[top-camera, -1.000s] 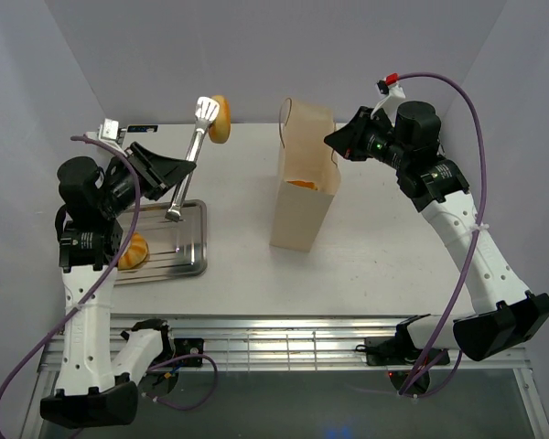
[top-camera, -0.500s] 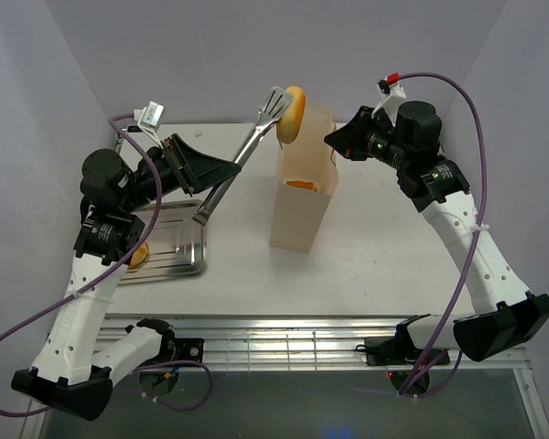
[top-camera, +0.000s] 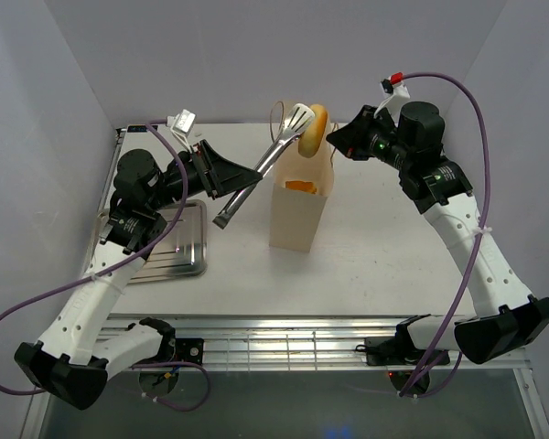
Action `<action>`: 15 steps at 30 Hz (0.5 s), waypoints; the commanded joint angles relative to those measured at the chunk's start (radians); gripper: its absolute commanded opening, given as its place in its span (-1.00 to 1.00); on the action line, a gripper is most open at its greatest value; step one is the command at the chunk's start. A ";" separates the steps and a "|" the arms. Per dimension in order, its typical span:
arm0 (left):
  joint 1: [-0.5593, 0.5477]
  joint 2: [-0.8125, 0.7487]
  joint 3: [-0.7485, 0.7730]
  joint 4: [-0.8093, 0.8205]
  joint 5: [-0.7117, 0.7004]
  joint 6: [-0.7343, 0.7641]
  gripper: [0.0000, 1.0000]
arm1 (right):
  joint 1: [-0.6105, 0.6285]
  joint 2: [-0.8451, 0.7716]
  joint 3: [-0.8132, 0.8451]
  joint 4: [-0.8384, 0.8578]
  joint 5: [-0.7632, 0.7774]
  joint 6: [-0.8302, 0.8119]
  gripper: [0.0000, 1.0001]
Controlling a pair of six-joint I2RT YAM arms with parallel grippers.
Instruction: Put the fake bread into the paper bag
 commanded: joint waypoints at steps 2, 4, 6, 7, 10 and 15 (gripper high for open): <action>-0.010 0.002 -0.029 0.032 -0.049 0.000 -0.68 | 0.005 -0.044 0.030 0.027 0.018 -0.010 -0.83; -0.021 0.008 -0.035 0.032 -0.057 0.000 -0.59 | 0.005 -0.047 0.025 0.025 0.023 -0.013 -0.82; -0.027 0.022 -0.037 0.026 -0.060 0.005 -0.51 | 0.004 -0.049 0.024 0.025 0.023 -0.014 -0.82; -0.032 0.025 -0.035 0.021 -0.066 0.003 -0.48 | 0.005 -0.050 0.022 0.024 0.023 -0.014 -0.82; -0.036 0.027 -0.035 0.010 -0.078 0.014 -0.33 | 0.005 -0.049 0.024 0.025 0.022 -0.014 -0.81; -0.038 0.019 -0.034 -0.010 -0.100 0.037 -0.09 | 0.004 -0.047 0.027 0.025 0.020 -0.014 -0.81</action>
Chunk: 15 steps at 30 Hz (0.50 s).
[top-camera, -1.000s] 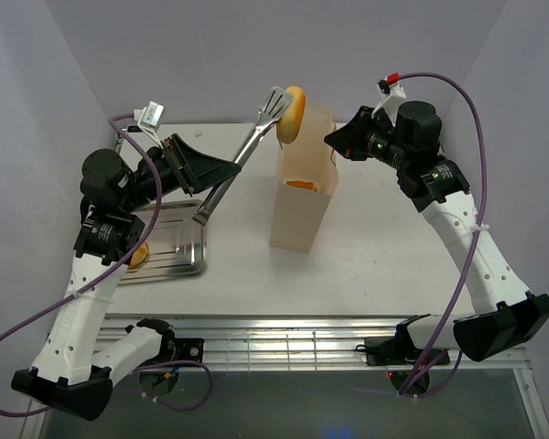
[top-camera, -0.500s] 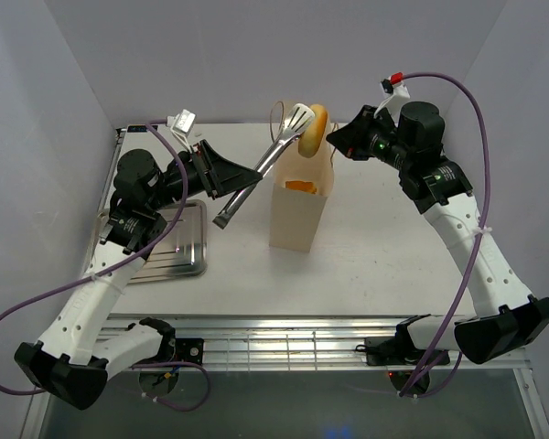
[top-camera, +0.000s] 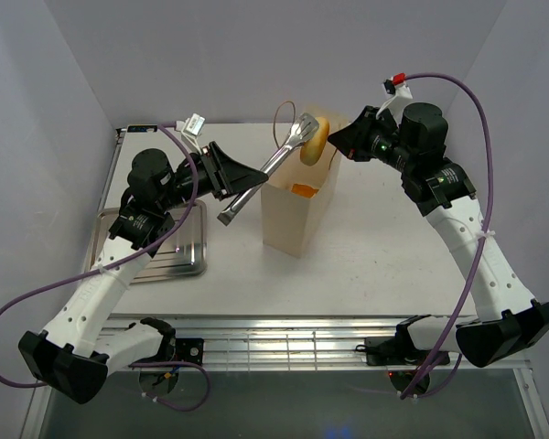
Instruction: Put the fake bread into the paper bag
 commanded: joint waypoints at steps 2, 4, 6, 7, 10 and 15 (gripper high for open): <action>-0.005 -0.024 0.007 -0.006 -0.032 0.030 -0.06 | 0.004 -0.025 0.027 0.039 0.009 -0.011 -0.81; -0.005 -0.019 0.011 -0.023 -0.037 0.040 -0.01 | 0.004 -0.024 0.027 0.039 0.008 -0.011 -0.82; -0.005 -0.014 0.011 -0.030 -0.037 0.043 0.01 | 0.004 -0.024 0.027 0.039 0.009 -0.011 -0.82; -0.005 -0.014 0.009 -0.030 -0.037 0.043 0.01 | 0.004 -0.024 0.027 0.037 0.008 -0.011 -0.82; -0.005 -0.017 0.009 -0.033 -0.040 0.047 0.02 | 0.005 -0.022 0.030 0.034 0.009 -0.014 -0.82; -0.004 -0.021 0.032 -0.070 -0.057 0.069 0.02 | 0.004 -0.022 0.032 0.031 0.012 -0.015 -0.82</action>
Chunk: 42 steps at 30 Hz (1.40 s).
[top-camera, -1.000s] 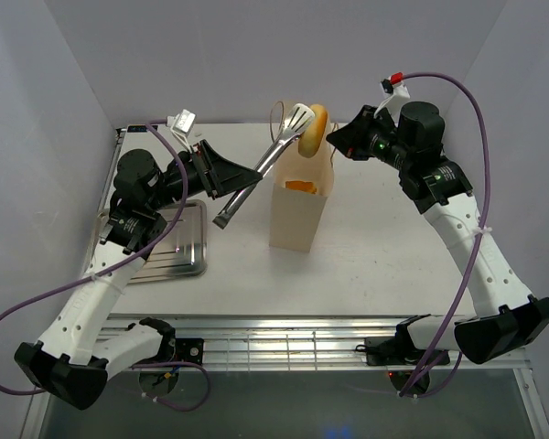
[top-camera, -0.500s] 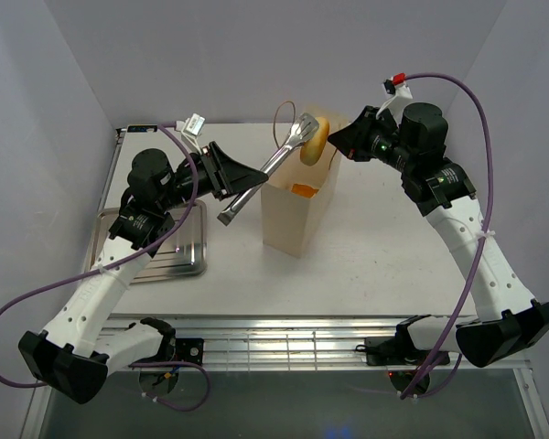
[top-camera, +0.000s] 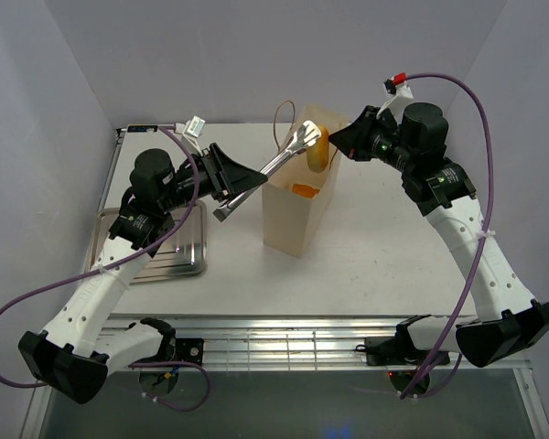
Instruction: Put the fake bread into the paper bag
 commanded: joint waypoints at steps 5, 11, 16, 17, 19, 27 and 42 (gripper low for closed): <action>-0.005 -0.007 0.092 -0.136 -0.067 0.085 0.02 | 0.004 -0.027 0.027 0.031 0.009 -0.018 -0.82; -0.005 -0.022 0.145 -0.237 -0.125 0.143 0.02 | 0.004 -0.031 0.022 0.031 0.011 -0.019 -0.82; -0.005 -0.045 0.175 -0.245 -0.119 0.149 -0.07 | 0.004 -0.030 0.022 0.031 0.008 -0.018 -0.82; -0.005 -0.047 0.193 -0.250 -0.125 0.152 -0.08 | 0.005 -0.030 0.021 0.031 0.008 -0.018 -0.82; -0.005 -0.051 0.224 -0.280 -0.148 0.172 -0.08 | 0.004 -0.031 0.021 0.031 0.008 -0.018 -0.82; -0.005 -0.033 0.404 -0.420 -0.329 0.310 -0.07 | 0.004 -0.034 0.019 0.020 0.014 -0.025 -0.81; -0.004 0.085 0.518 -0.831 -1.119 0.405 -0.07 | 0.004 -0.018 0.038 -0.009 0.011 -0.054 -0.81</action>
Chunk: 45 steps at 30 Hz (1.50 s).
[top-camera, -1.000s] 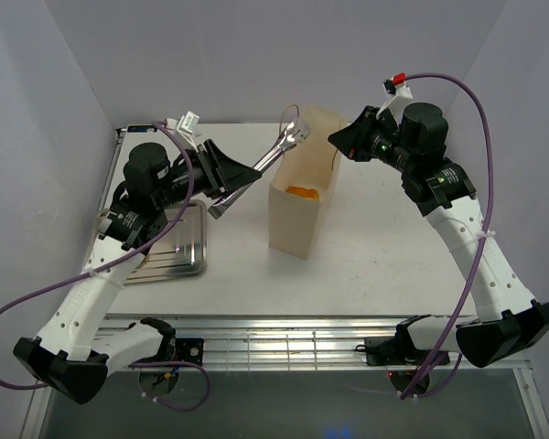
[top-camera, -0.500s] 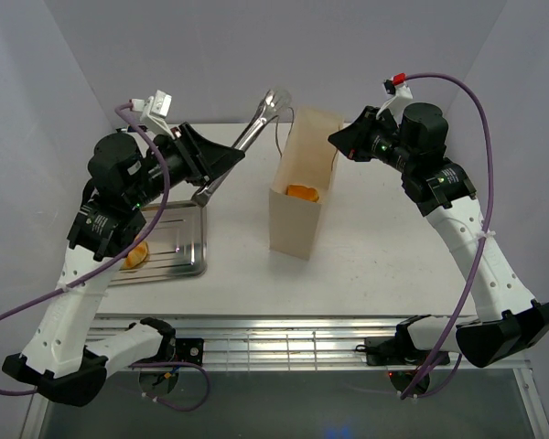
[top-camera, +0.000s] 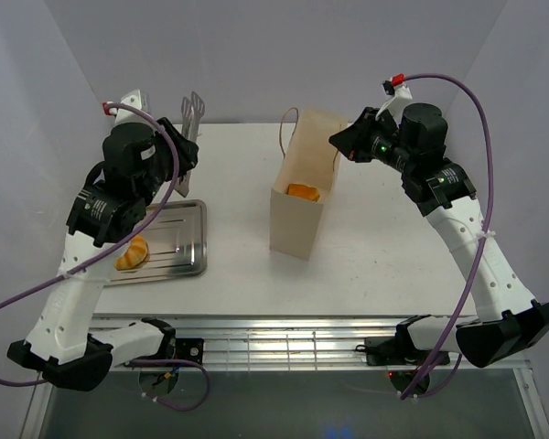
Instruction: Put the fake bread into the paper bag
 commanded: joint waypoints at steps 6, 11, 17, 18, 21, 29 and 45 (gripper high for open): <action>0.036 0.081 -0.027 -0.231 -0.396 -0.045 -0.10 | 0.004 -0.007 0.047 0.003 -0.009 -0.030 -0.81; 0.130 0.098 -0.147 -0.215 -0.446 -0.138 -0.14 | 0.004 0.021 0.082 -0.020 -0.028 -0.042 -0.81; 0.206 0.113 -0.331 -0.173 -0.470 -0.386 -0.18 | 0.004 0.044 0.119 -0.074 -0.049 -0.054 -0.82; 0.206 0.109 -0.352 -0.172 -0.478 -0.425 -0.18 | 0.005 0.042 0.119 -0.078 -0.048 -0.056 -0.82; 0.208 0.092 -0.412 -0.192 -0.511 -0.561 -0.11 | 0.005 0.036 0.116 -0.091 -0.045 -0.056 -0.82; 0.210 0.107 -0.440 -0.314 -0.562 -0.804 -0.07 | 0.005 0.036 0.104 -0.075 -0.060 -0.027 -0.82; 0.226 0.165 -0.466 -0.391 -0.536 -0.948 0.08 | 0.007 0.050 0.116 -0.081 -0.057 -0.030 -0.82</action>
